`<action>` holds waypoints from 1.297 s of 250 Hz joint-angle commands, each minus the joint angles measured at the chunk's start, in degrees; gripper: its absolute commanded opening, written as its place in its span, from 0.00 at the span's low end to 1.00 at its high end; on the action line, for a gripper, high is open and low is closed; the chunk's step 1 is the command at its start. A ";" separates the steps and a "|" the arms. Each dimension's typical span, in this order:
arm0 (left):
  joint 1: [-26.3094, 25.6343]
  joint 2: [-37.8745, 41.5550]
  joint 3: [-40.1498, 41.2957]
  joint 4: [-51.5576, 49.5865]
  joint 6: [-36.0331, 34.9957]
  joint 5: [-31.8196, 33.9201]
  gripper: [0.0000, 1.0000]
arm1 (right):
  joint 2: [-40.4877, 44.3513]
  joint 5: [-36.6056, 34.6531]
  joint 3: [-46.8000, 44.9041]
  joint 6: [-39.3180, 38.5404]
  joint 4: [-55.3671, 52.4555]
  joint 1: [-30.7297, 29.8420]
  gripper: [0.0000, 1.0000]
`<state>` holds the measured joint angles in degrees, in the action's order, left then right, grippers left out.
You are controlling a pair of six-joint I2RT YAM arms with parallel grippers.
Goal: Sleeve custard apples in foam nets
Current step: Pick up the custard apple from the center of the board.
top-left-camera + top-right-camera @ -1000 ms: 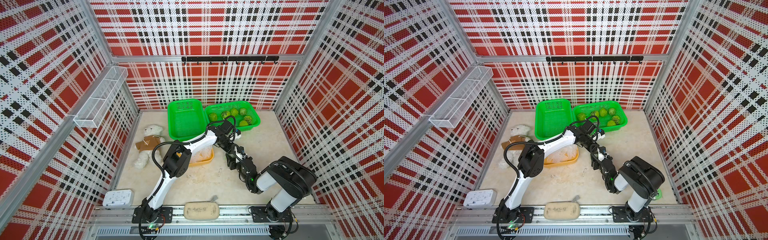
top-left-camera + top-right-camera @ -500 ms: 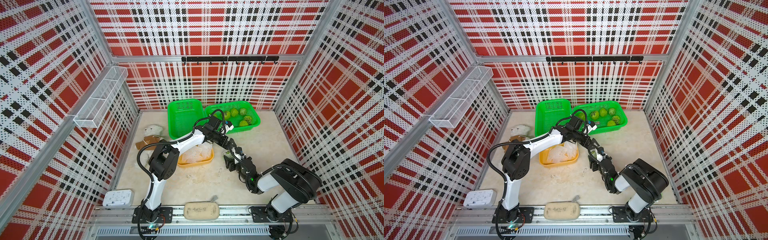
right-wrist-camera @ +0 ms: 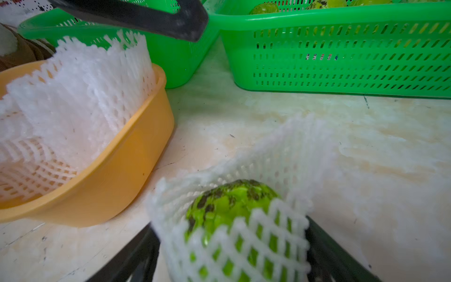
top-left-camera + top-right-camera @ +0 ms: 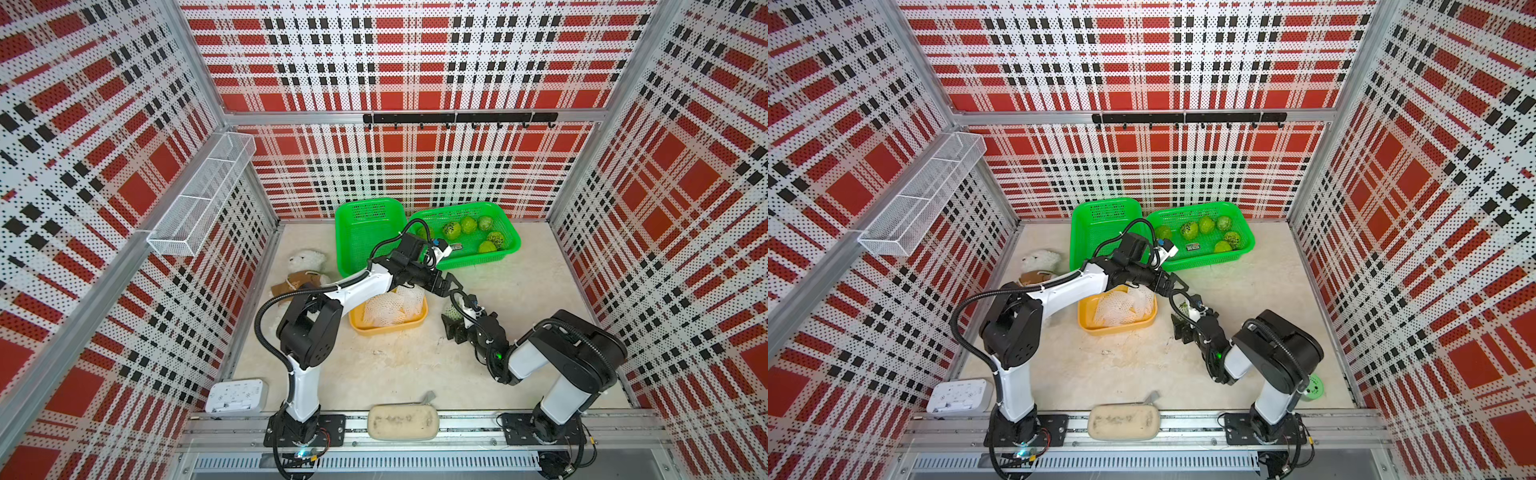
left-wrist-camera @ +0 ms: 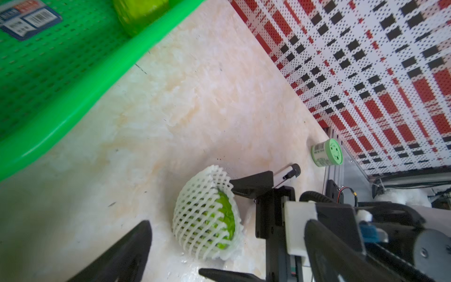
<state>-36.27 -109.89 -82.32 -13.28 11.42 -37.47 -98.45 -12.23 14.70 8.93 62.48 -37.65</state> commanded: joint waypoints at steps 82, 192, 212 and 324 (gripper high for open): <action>2.37 14.73 15.68 9.10 3.15 4.32 0.99 | -5.62 1.12 2.47 -1.46 5.73 1.18 0.70; -2.20 28.61 29.86 18.30 -6.37 6.18 1.00 | 20.78 19.10 11.66 3.36 -46.40 4.53 0.59; -4.15 32.19 33.21 20.73 -10.60 7.35 0.99 | 25.39 24.75 15.82 3.28 -59.35 5.36 0.59; -10.33 43.23 39.37 23.91 -25.05 -3.64 0.99 | 33.43 55.21 35.68 -3.04 -102.00 9.06 0.59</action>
<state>-44.75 -67.00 -42.68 8.56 -9.34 -37.23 -65.04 30.61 45.91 9.78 -26.89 -28.73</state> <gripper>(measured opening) 0.994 0.671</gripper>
